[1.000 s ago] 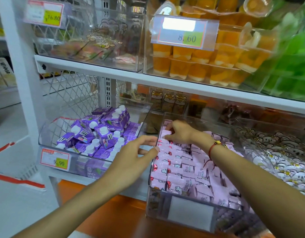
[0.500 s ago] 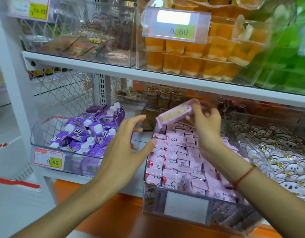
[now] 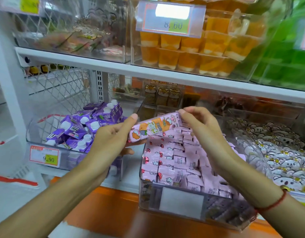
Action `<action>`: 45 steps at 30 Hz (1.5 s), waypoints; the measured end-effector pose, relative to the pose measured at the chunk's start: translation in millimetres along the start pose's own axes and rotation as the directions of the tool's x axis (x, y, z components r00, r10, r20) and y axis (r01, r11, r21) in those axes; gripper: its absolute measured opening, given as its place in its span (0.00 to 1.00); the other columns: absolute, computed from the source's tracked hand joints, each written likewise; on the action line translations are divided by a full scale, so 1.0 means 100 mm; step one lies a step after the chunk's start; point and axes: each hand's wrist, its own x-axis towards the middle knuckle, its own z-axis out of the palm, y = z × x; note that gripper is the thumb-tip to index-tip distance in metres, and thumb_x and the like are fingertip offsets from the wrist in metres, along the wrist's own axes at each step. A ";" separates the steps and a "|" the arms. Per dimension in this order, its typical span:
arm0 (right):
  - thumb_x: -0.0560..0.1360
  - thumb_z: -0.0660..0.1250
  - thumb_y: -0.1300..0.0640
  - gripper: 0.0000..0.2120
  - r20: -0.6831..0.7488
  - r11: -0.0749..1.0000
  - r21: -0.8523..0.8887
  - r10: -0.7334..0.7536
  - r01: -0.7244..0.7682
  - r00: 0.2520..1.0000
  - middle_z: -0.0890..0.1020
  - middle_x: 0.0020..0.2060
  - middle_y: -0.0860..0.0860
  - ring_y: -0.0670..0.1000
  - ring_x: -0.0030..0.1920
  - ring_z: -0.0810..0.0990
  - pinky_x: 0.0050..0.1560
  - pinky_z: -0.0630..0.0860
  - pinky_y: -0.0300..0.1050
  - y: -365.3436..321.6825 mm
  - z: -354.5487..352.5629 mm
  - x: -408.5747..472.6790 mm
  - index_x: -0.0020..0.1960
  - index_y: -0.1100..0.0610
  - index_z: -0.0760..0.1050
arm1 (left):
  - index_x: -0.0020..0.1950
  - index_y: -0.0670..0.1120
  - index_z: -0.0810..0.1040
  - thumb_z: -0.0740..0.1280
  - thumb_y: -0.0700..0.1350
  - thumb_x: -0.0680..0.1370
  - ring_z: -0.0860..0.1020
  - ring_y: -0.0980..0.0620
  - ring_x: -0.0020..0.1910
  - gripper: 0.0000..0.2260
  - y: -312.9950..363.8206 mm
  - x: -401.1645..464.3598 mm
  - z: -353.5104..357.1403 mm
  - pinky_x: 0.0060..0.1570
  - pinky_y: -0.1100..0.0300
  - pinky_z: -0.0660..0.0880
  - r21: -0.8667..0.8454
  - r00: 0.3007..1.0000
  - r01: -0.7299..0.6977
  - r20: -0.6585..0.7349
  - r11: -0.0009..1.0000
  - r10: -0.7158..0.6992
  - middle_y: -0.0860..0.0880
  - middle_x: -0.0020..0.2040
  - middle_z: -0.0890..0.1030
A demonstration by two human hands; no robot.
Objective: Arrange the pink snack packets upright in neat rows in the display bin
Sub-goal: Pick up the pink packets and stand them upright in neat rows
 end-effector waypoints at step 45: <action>0.77 0.65 0.51 0.12 0.460 0.557 -0.764 0.117 0.325 0.880 0.82 0.53 0.50 0.50 0.49 0.79 0.48 0.73 0.42 0.63 -0.03 1.12 0.56 0.55 0.79 | 0.53 0.58 0.77 0.70 0.48 0.74 0.80 0.61 0.48 0.09 -0.19 -0.02 0.03 0.55 0.49 0.77 0.354 0.979 -0.150 0.186 0.923 0.088 0.63 0.52 0.80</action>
